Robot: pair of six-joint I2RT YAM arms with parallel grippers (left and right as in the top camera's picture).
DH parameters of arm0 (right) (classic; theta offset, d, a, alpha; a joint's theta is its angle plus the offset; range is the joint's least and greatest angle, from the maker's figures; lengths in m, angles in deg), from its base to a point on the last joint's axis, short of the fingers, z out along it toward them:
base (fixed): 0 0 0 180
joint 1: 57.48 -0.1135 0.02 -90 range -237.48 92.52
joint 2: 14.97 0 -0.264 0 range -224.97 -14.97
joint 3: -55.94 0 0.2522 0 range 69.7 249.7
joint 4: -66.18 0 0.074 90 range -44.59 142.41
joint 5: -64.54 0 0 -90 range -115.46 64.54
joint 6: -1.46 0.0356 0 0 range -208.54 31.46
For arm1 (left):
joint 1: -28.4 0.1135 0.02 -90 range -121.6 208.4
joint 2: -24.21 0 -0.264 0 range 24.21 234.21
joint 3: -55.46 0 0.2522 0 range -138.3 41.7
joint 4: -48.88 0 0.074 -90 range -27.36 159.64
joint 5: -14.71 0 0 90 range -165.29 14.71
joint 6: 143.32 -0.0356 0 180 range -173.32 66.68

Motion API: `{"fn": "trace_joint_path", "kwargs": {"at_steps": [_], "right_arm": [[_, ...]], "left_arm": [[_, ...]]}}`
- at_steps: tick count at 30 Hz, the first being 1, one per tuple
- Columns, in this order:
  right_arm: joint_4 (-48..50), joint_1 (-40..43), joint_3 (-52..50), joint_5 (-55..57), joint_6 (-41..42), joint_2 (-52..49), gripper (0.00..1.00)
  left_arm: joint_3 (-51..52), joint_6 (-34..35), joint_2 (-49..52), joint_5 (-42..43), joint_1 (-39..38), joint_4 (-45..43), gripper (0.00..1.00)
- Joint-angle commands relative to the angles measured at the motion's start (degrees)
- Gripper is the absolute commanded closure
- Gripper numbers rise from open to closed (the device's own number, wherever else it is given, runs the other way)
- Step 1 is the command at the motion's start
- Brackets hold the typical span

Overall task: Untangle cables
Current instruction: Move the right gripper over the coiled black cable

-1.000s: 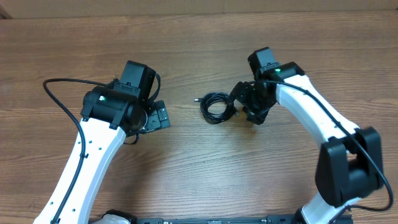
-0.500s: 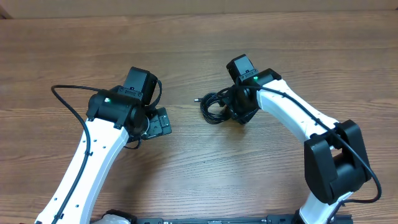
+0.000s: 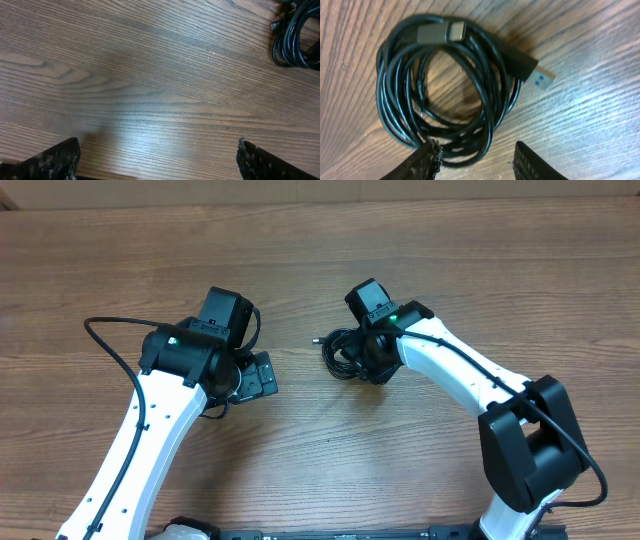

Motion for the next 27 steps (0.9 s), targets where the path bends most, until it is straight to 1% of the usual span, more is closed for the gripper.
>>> {"fn": "trace_joint_path", "kwargs": {"at_steps": [1,3,4,6,11,16,20,23,27], "right_arm": [[0.8,-0.2,-0.3,1.4,0.4,-2.3,0.54],[1.0,-0.2,-0.3,1.4,0.4,-2.8,0.57],[1.2,-0.2,-0.3,1.4,0.4,-2.9,0.65],[1.6,-0.2,-0.3,1.4,0.2,-2.8,0.72],[1.0,-0.1,-0.2,1.4,0.1,-2.8,0.79],[-3.7,0.3,2.2,1.4,-0.5,-2.3,0.80],[-5.6,0.6,5.0,1.4,-5.9,-2.2,0.80],[-5.8,0.6,5.1,1.4,-6.3,-2.2,0.79],[-6.1,0.5,5.1,1.4,-6.3,-2.2,0.84]], "left_arm": [[0.6,1.2,-0.1,0.3,0.2,-0.2,0.00],[0.6,1.2,-0.1,0.3,0.2,-0.2,0.00],[0.6,1.2,-0.1,0.3,0.2,-0.2,0.00],[0.6,1.2,-0.1,0.3,0.2,-0.2,0.01],[0.6,1.2,-0.1,0.3,0.2,-0.2,0.00],[0.6,1.2,-0.1,0.3,0.2,-0.4,0.00],[0.6,1.2,-0.1,0.3,0.2,-0.9,0.00],[0.6,1.2,-0.1,0.3,0.2,-1.1,0.00],[0.6,1.2,-0.1,0.3,0.2,-1.1,0.01]]}}
